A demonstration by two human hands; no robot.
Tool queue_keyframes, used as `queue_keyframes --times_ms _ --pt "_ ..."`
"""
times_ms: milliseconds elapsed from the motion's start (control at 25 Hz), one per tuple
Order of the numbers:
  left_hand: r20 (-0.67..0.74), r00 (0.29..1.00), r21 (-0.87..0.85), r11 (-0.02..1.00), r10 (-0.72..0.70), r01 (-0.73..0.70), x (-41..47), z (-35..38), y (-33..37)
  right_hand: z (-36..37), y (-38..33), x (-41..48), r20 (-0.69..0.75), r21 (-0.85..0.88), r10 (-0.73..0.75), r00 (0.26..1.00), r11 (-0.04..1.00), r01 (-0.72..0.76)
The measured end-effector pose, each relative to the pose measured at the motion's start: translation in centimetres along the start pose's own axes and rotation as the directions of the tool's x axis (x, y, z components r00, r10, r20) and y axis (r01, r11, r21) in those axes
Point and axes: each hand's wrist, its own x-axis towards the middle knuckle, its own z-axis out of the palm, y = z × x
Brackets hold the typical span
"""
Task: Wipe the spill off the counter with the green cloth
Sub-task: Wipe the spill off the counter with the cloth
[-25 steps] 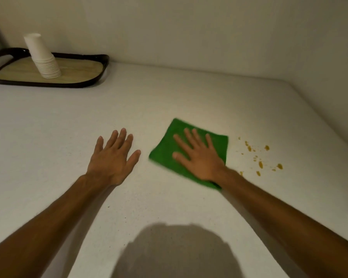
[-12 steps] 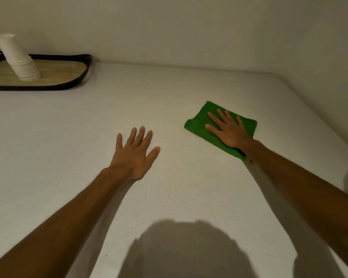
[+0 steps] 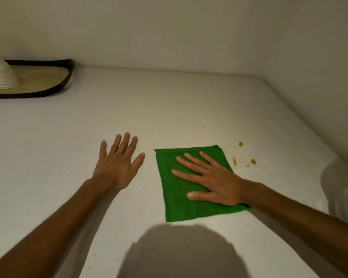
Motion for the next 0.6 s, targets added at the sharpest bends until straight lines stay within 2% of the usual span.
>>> queue_keyframes --times_ms 80,160,280,360,400,440,600 --pt "-0.005 1.000 0.003 1.000 -0.011 0.011 -0.1 0.1 0.0 -1.0 3.5 1.5 0.034 -0.001 0.059 0.998 0.998 -0.059" --pt "-0.007 1.000 0.000 1.000 -0.012 0.012 0.0 0.2 -0.1 -1.5 7.1 4.2 0.047 0.004 0.272 0.961 0.962 -0.273" --pt "-0.011 1.000 0.004 1.000 -0.003 0.003 0.0 0.3 -0.2 -2.1 10.1 8.4 0.050 0.080 0.616 0.786 0.782 -0.618" --pt "-0.011 1.000 0.005 1.000 -0.003 0.003 0.0 0.4 -0.3 -2.4 8.9 10.0 0.082 0.112 0.710 0.699 0.691 -0.715" --pt "-0.008 1.000 0.006 1.000 -0.007 0.007 0.0 0.4 -0.3 -2.2 7.2 10.1 0.091 0.116 0.710 0.698 0.689 -0.715" --pt "-0.009 1.000 0.010 1.000 -0.011 0.011 -0.1 0.3 -0.4 -1.8 5.0 9.6 0.087 0.121 0.679 0.729 0.719 -0.684" --pt "0.001 1.000 0.012 1.000 -0.017 0.017 -0.1 0.0 0.0 0.3 -6.2 1.9 -0.023 0.174 0.430 0.903 0.891 -0.419"
